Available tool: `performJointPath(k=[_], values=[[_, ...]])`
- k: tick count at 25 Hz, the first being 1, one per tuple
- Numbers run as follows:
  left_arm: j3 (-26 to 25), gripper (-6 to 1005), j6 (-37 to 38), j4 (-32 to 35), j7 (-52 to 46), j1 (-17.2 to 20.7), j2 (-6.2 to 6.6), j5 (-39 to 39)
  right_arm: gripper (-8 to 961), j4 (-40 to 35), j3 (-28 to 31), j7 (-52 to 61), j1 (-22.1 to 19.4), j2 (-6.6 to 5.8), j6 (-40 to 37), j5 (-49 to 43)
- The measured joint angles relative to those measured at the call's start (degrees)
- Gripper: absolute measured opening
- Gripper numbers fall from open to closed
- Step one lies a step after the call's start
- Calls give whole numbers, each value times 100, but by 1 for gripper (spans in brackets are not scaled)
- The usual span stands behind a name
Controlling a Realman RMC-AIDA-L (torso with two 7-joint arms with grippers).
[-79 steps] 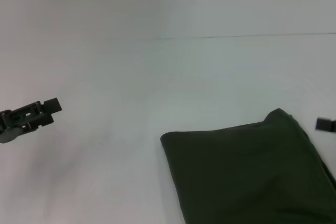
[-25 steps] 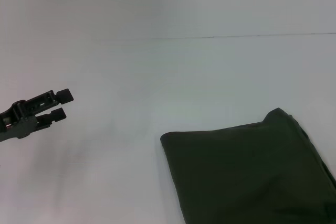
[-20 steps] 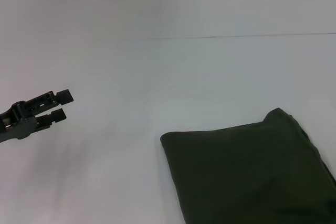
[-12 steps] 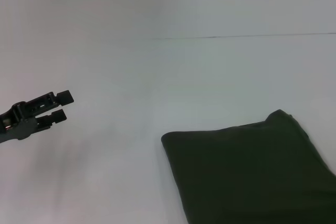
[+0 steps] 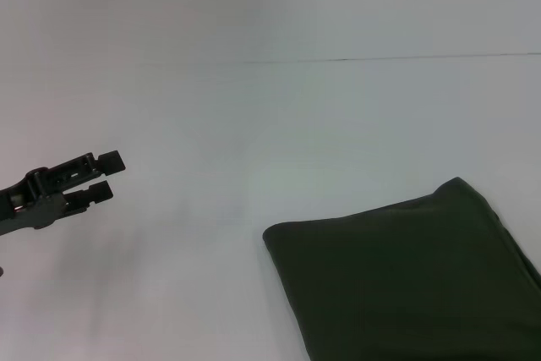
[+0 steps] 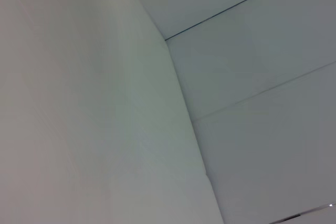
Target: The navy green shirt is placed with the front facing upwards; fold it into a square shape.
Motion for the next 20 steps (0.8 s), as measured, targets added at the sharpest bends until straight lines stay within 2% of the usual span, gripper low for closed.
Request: performJointPath(k=[6,10,14,16,19,20], values=[[-5,859,212,27,-129,-4,19,0,133,-57,265,94,16,-201,-189,62],[107,858,442,44,-392,-51,39,3,202,-308,776,53,5,-277,-185,101],[621,856,572,25,-824,-207,53,147,398,-415,1447,-45,-3,-387,-297,617],[1030,855,540,-5,-1030,-332,14,251,507,-417,1628,-43,-39,-411,-344,1043],[1380,853,363,-77,-1141,-483,-128,283,686,-417,1702,-22,-82,-387,-348,1527],[1454,853,227,-169,-1171,-579,-229,284,727,-411,1710,-32,-98,-353,-334,1645]])
